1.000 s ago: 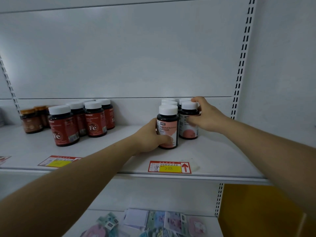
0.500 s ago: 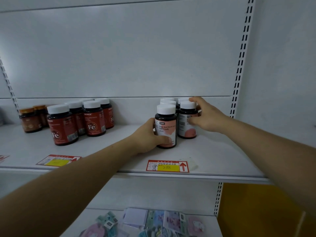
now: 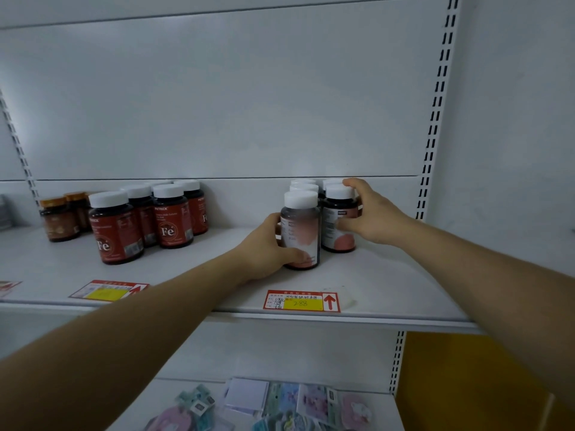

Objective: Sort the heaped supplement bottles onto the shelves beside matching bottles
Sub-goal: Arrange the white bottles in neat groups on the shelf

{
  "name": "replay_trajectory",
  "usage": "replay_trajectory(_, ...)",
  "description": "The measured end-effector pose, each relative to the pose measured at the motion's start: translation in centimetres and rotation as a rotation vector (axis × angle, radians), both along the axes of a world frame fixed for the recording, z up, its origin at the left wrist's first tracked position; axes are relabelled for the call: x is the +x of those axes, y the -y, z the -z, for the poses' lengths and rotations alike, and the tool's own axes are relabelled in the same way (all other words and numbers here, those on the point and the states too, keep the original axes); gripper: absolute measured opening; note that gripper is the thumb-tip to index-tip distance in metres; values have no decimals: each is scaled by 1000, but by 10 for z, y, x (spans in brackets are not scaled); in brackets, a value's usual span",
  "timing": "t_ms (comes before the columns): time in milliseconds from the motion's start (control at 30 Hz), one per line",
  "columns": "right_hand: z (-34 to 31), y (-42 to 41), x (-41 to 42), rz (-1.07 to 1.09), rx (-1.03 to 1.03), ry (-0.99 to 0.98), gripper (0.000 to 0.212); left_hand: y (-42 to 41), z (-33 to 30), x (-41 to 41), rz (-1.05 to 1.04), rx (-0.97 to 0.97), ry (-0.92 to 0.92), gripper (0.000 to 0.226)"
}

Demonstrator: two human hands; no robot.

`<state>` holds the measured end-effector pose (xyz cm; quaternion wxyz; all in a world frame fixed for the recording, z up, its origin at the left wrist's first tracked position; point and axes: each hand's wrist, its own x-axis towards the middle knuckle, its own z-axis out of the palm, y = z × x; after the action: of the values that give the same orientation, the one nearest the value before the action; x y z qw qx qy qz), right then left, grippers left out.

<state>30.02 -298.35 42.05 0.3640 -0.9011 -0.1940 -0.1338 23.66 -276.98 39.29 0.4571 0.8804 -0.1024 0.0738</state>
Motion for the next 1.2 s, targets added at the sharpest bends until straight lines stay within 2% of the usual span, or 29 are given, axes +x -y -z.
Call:
replay_trajectory(200, 3, 3, -2, -1, -45, -36, 97, 1, 3, 3, -1, 3, -3, 81)
replay_trajectory(367, 5, 3, 0, -5, -35, -21, 100, 1, 4, 5, -14, 65, -15, 71)
replay_trajectory(667, 13, 3, 7, 3, -22, 63, 99, 3, 4, 4, -17, 96, -16, 71)
replay_trajectory(867, 12, 3, 5, 3, -28, 70, 96, 4, 2, 0, -24, 10, -10, 78)
replay_trajectory(1067, 9, 1, 0, -7, -49, 61, 93, 4, 1, -1, -31, 47, -1, 65)
replay_trajectory(1200, 8, 0, -3, 5, -69, 62, 91, 3, 2, 1, -37, 71, 16, 69)
